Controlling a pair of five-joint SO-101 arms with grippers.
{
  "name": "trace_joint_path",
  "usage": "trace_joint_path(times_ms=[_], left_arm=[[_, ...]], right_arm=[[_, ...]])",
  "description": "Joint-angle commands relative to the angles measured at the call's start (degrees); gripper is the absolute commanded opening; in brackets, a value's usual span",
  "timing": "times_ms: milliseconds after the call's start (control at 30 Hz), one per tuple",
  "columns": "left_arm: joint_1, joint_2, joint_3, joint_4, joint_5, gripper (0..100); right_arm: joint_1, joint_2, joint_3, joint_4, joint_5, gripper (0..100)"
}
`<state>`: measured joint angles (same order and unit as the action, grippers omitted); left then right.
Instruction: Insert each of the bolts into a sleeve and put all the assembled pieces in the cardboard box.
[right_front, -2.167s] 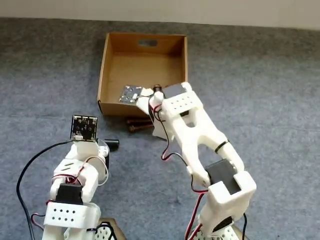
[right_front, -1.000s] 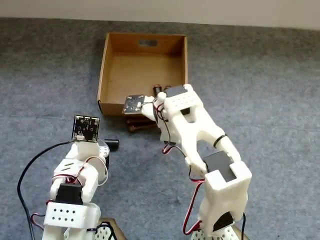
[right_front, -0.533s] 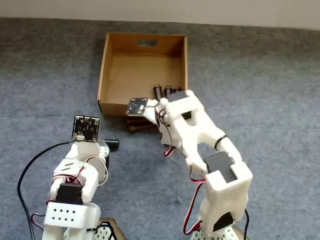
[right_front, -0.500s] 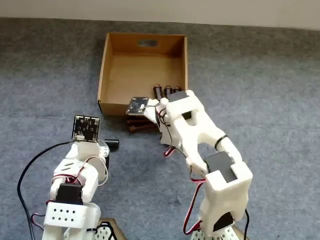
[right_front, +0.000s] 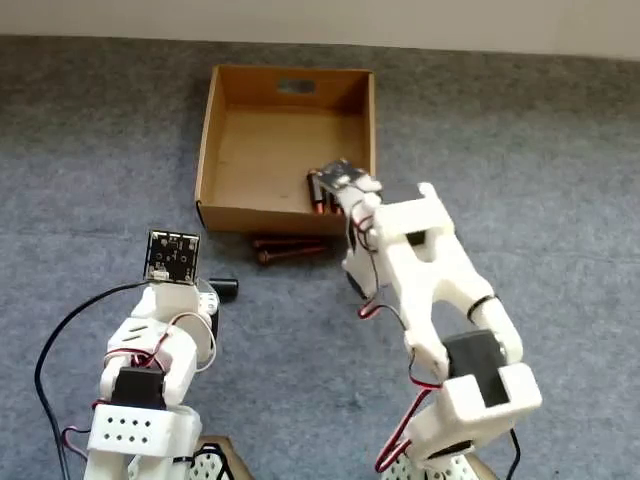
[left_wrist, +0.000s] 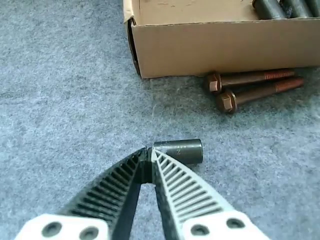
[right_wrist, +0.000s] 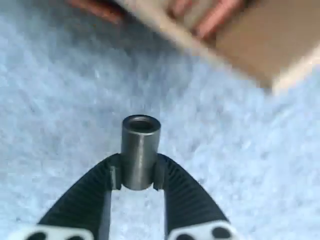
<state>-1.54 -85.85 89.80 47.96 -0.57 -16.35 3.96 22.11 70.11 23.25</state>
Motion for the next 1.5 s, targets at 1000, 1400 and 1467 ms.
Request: trace_joint_path(times_ms=[1000,1400,1467], left_arm=[[0.57,0.4,-0.31,-1.41,-0.53,4],[0.57,0.4,-0.22,-1.41,-0.53,4],[0.57,0.4,-0.22,-1.41,-0.53,4]], right_arm=[[3.91,-3.03,15.34,-15.43,-1.49,16.9],[4.09,-8.13,14.37,-11.38,-1.49,0.5],[4.09,-15.6,16.04,-9.89,-1.49,0.5]])
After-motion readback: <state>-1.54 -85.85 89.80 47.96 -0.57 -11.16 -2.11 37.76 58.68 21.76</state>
